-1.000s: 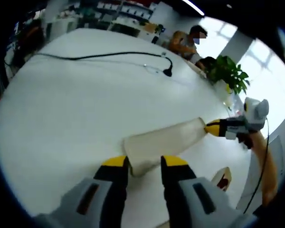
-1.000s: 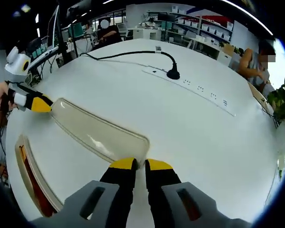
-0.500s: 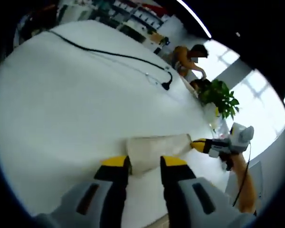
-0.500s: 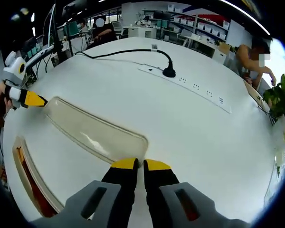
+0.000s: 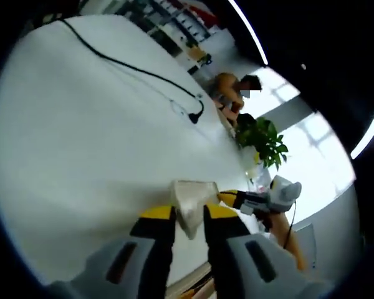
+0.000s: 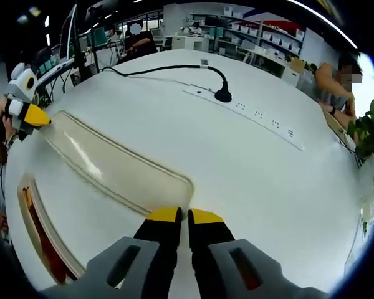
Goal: Arrange the utensils inside the cutlery case until each visible utensil rests in its matching compartment.
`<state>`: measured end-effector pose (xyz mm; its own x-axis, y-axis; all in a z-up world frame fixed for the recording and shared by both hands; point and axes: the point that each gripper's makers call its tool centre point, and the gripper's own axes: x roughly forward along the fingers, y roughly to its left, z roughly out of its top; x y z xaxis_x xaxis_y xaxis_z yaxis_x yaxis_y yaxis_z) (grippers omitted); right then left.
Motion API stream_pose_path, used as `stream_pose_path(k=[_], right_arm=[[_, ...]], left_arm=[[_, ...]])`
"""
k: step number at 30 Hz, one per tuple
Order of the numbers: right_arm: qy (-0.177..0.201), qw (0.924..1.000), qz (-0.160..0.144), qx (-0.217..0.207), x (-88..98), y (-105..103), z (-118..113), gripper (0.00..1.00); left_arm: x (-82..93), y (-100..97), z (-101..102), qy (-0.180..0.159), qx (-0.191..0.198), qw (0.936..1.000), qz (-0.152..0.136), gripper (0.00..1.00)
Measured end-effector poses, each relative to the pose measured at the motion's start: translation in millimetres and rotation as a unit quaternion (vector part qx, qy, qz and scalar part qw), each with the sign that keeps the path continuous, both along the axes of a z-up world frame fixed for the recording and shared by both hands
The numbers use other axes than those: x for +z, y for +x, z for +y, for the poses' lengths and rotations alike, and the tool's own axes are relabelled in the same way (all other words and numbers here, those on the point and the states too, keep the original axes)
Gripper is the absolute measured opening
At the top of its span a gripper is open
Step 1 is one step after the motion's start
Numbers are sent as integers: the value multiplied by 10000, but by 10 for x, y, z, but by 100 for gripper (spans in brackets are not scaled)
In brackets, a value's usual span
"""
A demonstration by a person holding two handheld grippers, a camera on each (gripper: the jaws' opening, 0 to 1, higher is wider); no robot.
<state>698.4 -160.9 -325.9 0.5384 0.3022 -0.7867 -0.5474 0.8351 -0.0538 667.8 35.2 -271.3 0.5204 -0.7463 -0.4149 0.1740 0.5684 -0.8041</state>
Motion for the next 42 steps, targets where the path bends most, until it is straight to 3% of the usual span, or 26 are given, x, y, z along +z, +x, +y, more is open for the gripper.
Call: stream_pose_path(k=[7, 11, 16, 18, 19, 23, 25, 28, 29, 32, 36, 38, 42], right_arm=[[-5, 9998, -53, 175, 3, -18, -3, 3], [17, 9998, -77, 205, 4, -22, -10, 3], [205, 9996, -114, 178, 5, -29, -26, 3], [294, 9993, -144, 167, 8, -30, -31, 3], [332, 9992, -151, 161, 9, -31, -32, 4], [397, 9990, -158, 149, 13, -41, -37, 4], [425, 9988, -185, 152, 19, -52, -43, 4], [344, 9990, -198, 222, 33, -86, -37, 5], [317, 9991, -189, 208, 35, -102, -32, 5], [266, 9990, -271, 254, 42, -111, -38, 5], [386, 9981, -256, 407, 51, -173, -37, 7], [201, 9973, -71, 704, 21, -286, -66, 14], [106, 9945, -411, 956, 164, -285, -88, 17]], left_arm=[[19, -63, -197, -181, -132, 9997, 66, 14], [31, -16, -220, -199, -55, 9998, 53, 8], [83, -74, -250, -574, 32, 9979, 290, 4], [115, -44, -247, -571, -31, 9982, 174, 4], [124, 81, -197, -509, -90, 9986, 81, 3], [147, -120, -288, -435, -214, 9987, -162, 3], [166, -192, -324, -451, -519, 9972, -309, 3], [148, -229, -320, -399, -641, 9960, -470, 3], [134, -212, -299, -260, -701, 9948, -689, 3], [171, -230, -314, -218, -809, 9920, -947, 3], [184, -256, -294, -14, -1071, 9848, -1368, 3], [163, -314, -281, -14, -1274, 9811, -1458, 3], [143, -385, -232, 218, -1622, 9676, -1923, 3]])
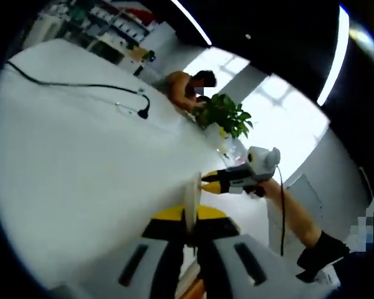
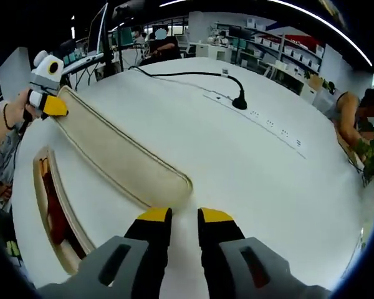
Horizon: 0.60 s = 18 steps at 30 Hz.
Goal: Arrange the utensils inside the cutlery case until each visible utensil rests in its matching compartment.
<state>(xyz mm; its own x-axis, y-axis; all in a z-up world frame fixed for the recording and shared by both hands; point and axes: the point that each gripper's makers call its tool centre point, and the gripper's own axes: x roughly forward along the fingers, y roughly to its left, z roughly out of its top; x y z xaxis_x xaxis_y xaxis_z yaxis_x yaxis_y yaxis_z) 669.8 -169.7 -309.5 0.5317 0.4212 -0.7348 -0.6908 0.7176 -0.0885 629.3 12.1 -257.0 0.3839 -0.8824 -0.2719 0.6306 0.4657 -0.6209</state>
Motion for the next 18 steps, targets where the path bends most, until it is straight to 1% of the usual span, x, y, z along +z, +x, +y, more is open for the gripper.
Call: stream_pose_path(k=[1, 2, 3, 4, 5, 6, 7, 8, 9, 10, 11, 12, 13, 14, 15, 16, 18], right_arm=[[-12, 9999, -100, 90, 49, 4, 5, 17], [-46, 9994, -206, 272, 97, 2, 26, 17], [-96, 9984, -328, 445, 145, 0, 48, 17], [-178, 9968, -464, 620, 189, 1, 73, 17], [-257, 9950, -557, 782, 212, -5, 98, 17], [-482, 9899, -677, 1148, 231, -40, 142, 17], [-630, 9871, -746, 1270, 236, -48, 148, 17], [-854, 9830, -882, 1368, 250, -38, 147, 17], [-1088, 9764, -988, 1584, 254, -48, 162, 17], [-1246, 9693, -1092, 1819, 257, -65, 194, 17], [-1312, 9638, -1147, 2018, 251, -92, 232, 17], [-1343, 9600, -1121, 2186, 228, -130, 266, 17], [-1342, 9597, -1052, 2235, 204, -155, 275, 16], [-1341, 9606, -1037, 2201, 194, -146, 276, 16], [-1349, 9608, -1007, 2202, 179, -138, 271, 16], [-1352, 9608, -991, 2207, 169, -134, 265, 15], [-1348, 9608, -946, 2230, 153, -149, 252, 10]], left_arm=[[-5, -34, 2, 160, -122, 9995, -241, 3], [-16, -61, 6, 385, -293, 9972, -563, 3], [-29, -94, 4, 667, -513, 9917, -968, 3], [-51, -145, -9, 995, -771, 9816, -1438, 3], [-100, -239, -28, 1206, -920, 9772, -1489, 3], [-107, -276, -55, 1178, -1020, 9760, -1520, 3], [-107, -303, -67, 1197, -1124, 9730, -1619, 3], [-105, -296, -61, 1250, -1179, 9697, -1738, 3], [-105, -286, -54, 1325, -1188, 9665, -1849, 3], [-110, -271, -42, 1415, -1227, 9625, -1962, 3], [-115, -270, -37, 1486, -1274, 9588, -2060, 3], [-141, -275, -24, 1665, -1387, 9504, -2230, 3], [-170, -278, -8, 1821, -1483, 9434, -2342, 3], [-174, -282, -7, 1853, -1527, 9403, -2413, 3], [-153, -275, -8, 1800, -1510, 9408, -2443, 3], [-151, -258, 6, 1820, -1491, 9407, -2443, 3], [-145, -216, 45, 1877, -1449, 9384, -2515, 3]])
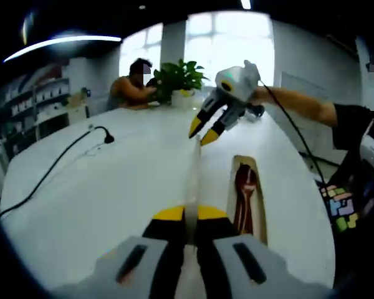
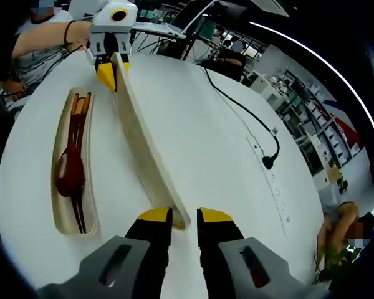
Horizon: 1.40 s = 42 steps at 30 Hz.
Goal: Arrange the utensils inside the cutlery case until each visible utensil rests in its matching compartment.
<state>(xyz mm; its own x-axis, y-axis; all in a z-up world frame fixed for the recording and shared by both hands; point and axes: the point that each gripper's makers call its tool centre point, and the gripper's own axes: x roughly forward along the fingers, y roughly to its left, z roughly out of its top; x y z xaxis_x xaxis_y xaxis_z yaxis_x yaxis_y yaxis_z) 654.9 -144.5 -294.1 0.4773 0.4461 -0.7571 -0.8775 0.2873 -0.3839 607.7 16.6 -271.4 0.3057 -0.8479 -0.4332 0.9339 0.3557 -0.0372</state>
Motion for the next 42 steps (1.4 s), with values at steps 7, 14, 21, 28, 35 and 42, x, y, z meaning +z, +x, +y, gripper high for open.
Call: stream_pose_path(k=[7, 14, 21, 28, 35, 42], right_arm=[[213, 9996, -110, 116, 38, -66, -3, 5], [361, 9981, -502, -25, 176, -93, -17, 5], [770, 9933, -843, -156, 378, -131, 6, 5], [808, 9856, -1481, -81, 575, -342, 61, 4], [951, 9796, -1770, 76, 611, -646, 82, 3], [906, 9693, -2283, 140, 598, -917, 78, 3]], left_arm=[[-23, -25, 48, 69, 52, 9995, -313, 3], [103, -57, 32, 18, 218, 9976, -657, 4], [198, -126, 83, -134, 459, 9962, -726, 6], [383, -251, 187, -658, 884, 9916, -674, 11], [488, -350, 268, -1599, 1110, 9801, -398, 15], [402, -522, 250, -1698, 1082, 9794, -177, 19]])
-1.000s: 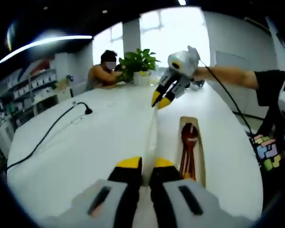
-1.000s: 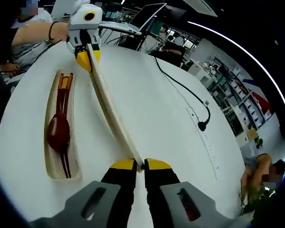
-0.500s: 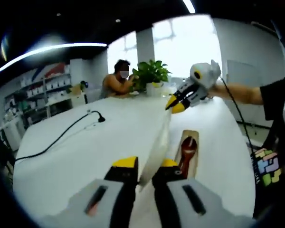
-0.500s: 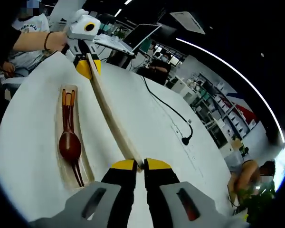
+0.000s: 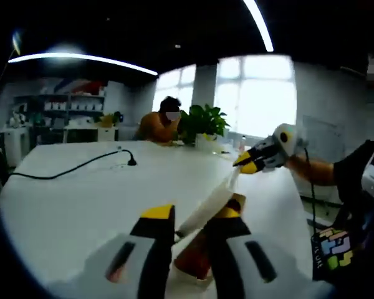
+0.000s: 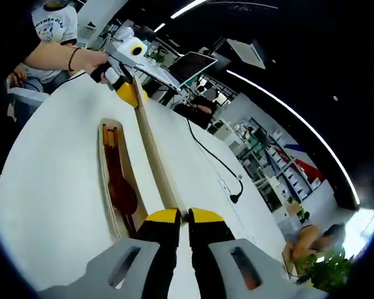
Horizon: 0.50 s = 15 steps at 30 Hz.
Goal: Arrange the utensils inside the cutlery case until each visible utensil rests in its matching compartment.
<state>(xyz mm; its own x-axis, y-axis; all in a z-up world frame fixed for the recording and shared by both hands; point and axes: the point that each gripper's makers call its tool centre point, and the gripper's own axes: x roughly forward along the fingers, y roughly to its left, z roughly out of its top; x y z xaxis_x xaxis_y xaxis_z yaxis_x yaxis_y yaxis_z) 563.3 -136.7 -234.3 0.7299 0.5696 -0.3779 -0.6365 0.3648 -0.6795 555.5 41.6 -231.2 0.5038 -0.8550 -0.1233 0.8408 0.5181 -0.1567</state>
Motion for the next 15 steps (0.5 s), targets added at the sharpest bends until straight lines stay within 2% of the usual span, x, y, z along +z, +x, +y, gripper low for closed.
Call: stream_pose_path(k=[1, 6, 10, 15], right_arm=[[-65, 9998, -194, 29, 12, -29, -2, 3], [-200, 9976, -656, -51, -48, -201, 11, 3], [-228, 9958, -884, -83, -61, -269, 38, 3], [-218, 9938, -1085, -80, -71, -309, 43, 3]], left_arm=[[-14, -34, -6, -78, -35, 10000, 18, 20], [-121, -120, -3, -255, 5, 9996, 77, 23], [-189, -136, 6, -280, 53, 9995, 140, 26], [-225, -220, -19, -141, -63, 9999, 57, 28]])
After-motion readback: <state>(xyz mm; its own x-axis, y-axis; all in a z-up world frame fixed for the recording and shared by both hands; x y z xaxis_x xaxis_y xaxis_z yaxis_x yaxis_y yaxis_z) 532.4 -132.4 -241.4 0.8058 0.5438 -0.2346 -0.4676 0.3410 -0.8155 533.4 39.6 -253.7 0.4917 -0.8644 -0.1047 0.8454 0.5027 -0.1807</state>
